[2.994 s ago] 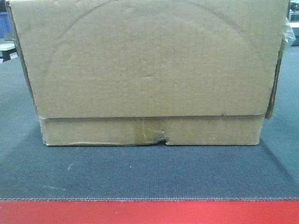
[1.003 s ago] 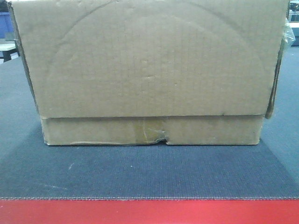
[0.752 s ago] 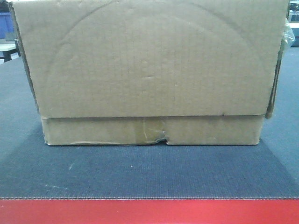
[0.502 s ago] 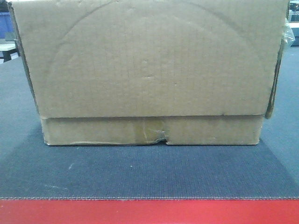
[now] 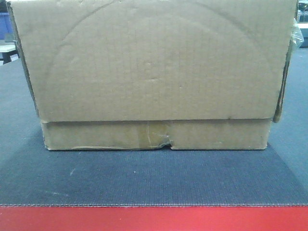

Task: Grab carton from right shelf to conveyor

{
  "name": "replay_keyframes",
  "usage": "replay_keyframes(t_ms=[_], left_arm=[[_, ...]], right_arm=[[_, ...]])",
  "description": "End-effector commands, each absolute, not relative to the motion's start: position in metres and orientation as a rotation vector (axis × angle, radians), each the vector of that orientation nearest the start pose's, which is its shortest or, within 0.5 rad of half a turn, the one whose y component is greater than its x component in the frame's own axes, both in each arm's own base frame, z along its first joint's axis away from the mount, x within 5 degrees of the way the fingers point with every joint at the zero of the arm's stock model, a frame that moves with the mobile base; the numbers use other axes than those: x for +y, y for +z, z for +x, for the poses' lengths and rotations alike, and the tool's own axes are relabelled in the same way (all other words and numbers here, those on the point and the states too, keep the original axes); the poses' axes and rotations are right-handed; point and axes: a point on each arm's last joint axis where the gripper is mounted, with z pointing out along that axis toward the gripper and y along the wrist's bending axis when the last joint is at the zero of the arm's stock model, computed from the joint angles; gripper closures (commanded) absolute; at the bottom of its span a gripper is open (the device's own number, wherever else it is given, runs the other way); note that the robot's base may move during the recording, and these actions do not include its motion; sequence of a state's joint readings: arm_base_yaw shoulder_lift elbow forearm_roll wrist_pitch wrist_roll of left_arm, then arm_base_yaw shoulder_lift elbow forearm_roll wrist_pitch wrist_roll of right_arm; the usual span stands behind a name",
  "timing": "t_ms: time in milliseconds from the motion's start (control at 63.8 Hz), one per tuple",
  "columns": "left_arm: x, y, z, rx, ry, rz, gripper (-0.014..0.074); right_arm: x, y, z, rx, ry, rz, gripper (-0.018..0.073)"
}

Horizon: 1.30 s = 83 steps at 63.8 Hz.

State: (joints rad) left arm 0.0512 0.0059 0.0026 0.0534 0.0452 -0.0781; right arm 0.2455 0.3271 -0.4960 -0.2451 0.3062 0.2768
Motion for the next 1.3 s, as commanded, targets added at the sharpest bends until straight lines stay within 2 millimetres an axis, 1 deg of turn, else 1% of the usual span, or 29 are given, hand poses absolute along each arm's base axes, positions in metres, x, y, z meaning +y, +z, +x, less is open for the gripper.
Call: replay_keyframes(t_ms=[0, 705, 831, 956, 1050, 1113, 1285], left_arm=[[0.003, 0.210, 0.056, 1.512, 0.025, -0.060, 0.0582], [0.003, 0.210, 0.056, 1.512, 0.025, -0.060, 0.0582], [0.003, 0.210, 0.056, 1.512, 0.025, -0.060, 0.0582], [0.003, 0.210, 0.056, 1.512, 0.025, -0.060, 0.0582], [0.003, 0.210, 0.056, 1.512, 0.025, -0.060, 0.0582], [0.003, 0.210, 0.056, 1.512, 0.025, -0.060, 0.0582], [0.003, 0.210, 0.056, 1.512, 0.025, -0.060, 0.0582]], right_arm=[[0.011, 0.333, 0.071, 1.580, 0.153, -0.115, 0.0632], [0.011, 0.334, 0.071, 1.579, 0.138, -0.124, 0.0632], [0.011, 0.333, 0.072, 1.586, 0.162, -0.099, 0.0632], [0.009, 0.329, 0.074, 1.580, 0.108, -0.087, 0.0632], [0.005, 0.321, 0.077, 1.571, 0.073, -0.033, 0.0632], [0.002, 0.312, 0.078, 1.571, 0.053, 0.016, 0.0632], [-0.001, 0.276, 0.072, 1.563, 0.025, 0.052, 0.0632]])
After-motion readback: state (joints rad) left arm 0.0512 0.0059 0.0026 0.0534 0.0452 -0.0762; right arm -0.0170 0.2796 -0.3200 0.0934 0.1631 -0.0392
